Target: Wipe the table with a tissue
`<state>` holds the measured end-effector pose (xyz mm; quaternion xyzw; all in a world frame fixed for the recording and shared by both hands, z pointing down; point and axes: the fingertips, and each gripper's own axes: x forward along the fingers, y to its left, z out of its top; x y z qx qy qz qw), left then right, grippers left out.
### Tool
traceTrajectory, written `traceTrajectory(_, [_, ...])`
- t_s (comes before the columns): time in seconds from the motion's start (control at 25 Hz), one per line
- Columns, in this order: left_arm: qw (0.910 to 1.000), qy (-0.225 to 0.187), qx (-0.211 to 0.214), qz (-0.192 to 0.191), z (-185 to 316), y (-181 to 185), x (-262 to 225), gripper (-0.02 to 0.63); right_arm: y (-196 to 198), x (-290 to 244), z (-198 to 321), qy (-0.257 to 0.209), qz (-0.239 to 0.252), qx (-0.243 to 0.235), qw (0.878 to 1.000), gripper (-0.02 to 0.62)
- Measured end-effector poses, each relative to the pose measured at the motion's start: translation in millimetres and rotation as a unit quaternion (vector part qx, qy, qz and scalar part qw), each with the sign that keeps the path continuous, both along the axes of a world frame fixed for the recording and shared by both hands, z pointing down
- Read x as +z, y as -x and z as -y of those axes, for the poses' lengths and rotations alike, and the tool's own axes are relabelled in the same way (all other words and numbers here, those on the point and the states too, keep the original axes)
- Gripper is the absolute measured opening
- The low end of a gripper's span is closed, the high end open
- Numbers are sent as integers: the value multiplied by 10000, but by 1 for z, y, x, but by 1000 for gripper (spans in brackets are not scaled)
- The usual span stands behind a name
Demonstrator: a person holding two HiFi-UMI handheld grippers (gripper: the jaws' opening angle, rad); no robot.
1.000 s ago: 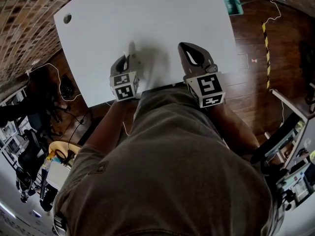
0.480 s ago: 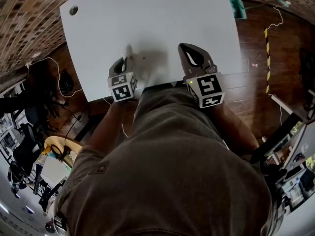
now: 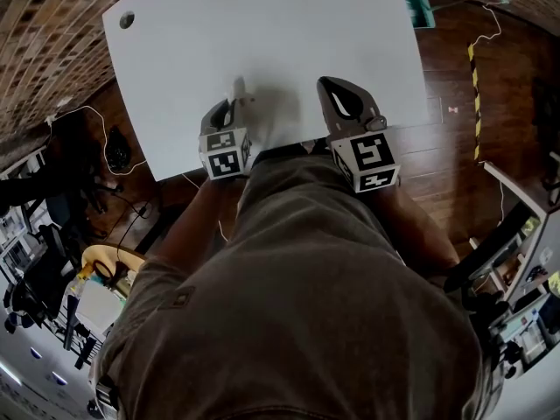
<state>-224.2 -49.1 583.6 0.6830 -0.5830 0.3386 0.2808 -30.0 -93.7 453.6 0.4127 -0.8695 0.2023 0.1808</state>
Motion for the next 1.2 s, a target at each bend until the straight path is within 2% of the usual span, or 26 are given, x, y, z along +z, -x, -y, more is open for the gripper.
traceTrajectory(0.88, [9973, 85, 721, -146, 10, -71, 7, 44, -48, 0, -2, -38, -19, 433, 9991, 15])
traceTrajectory(1.2, [9985, 113, 521, -129, 6, -57, 6, 44, -34, 1, -4, -40, -47, 223, 9997, 15])
